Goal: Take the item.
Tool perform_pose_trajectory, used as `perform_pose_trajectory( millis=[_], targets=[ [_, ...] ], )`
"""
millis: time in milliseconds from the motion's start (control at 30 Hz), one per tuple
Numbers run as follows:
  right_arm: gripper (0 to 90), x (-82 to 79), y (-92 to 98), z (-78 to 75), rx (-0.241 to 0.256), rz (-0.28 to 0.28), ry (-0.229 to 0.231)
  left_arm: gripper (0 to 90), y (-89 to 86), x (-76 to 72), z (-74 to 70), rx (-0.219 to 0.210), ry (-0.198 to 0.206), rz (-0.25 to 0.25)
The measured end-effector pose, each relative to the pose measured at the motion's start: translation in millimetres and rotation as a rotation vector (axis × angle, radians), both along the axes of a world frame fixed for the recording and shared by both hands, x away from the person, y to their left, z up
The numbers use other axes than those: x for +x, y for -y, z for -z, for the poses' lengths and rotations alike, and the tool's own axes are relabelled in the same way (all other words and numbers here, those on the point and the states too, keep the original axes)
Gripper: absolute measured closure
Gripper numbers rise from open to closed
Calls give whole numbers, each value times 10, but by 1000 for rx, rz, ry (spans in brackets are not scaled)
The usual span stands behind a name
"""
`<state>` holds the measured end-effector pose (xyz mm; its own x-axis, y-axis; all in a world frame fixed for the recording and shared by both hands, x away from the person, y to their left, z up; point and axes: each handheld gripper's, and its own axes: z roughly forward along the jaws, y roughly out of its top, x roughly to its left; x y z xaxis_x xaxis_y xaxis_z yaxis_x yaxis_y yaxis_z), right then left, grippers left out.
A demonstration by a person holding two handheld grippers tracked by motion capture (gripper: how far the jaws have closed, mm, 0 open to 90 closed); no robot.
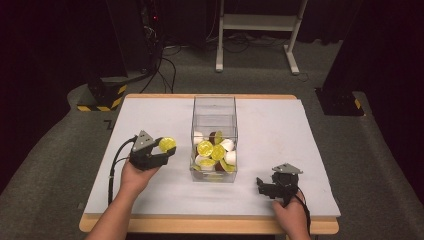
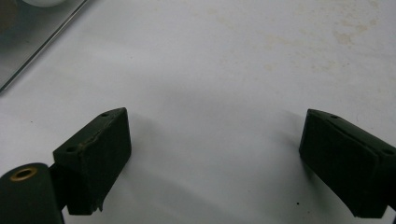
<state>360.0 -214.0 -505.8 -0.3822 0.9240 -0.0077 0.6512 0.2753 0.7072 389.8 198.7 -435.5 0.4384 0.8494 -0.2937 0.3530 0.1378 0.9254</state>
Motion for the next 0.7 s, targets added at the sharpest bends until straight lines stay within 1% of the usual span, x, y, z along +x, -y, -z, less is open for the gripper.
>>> perform_pose_trajectory(
  millis=[67,100,167,200,267,300,367,400,433,500,567,600,667,700],
  targets=[
    [92,0,0,0,0,0,0,398,-16,29,14,7,0,-5],
    [92,0,0,0,0,0,0,398,-23,54,24,-2,1,-12],
    [92,0,0,0,0,0,0,398,-43,93,42,5,0,-17],
    [92,0,1,0,0,0,0,398,-47,117,51,-1,2,-24],
    [92,0,1,0,0,0,0,398,-68,163,69,3,-1,-33],
    [92,0,1,0,0,0,0,398,-79,188,76,13,-5,-35],
    [92,0,1,0,0,0,0,398,-90,232,81,7,-4,-45],
    [92,0,1,0,0,0,0,398,-109,252,79,26,-5,-41],
    [92,1,1,0,0,0,0,398,-108,276,78,21,-3,-46],
    [92,1,1,0,0,0,0,398,-120,326,80,35,-4,-46],
    [92,0,1,0,0,0,0,398,-120,379,88,22,4,-60],
    [92,1,1,0,0,0,0,398,-128,411,95,29,-5,-64],
    [92,0,1,0,0,0,0,398,-138,473,117,33,-5,-71],
    [92,0,1,0,0,0,0,399,-139,503,129,27,-8,-77]
  ],
)
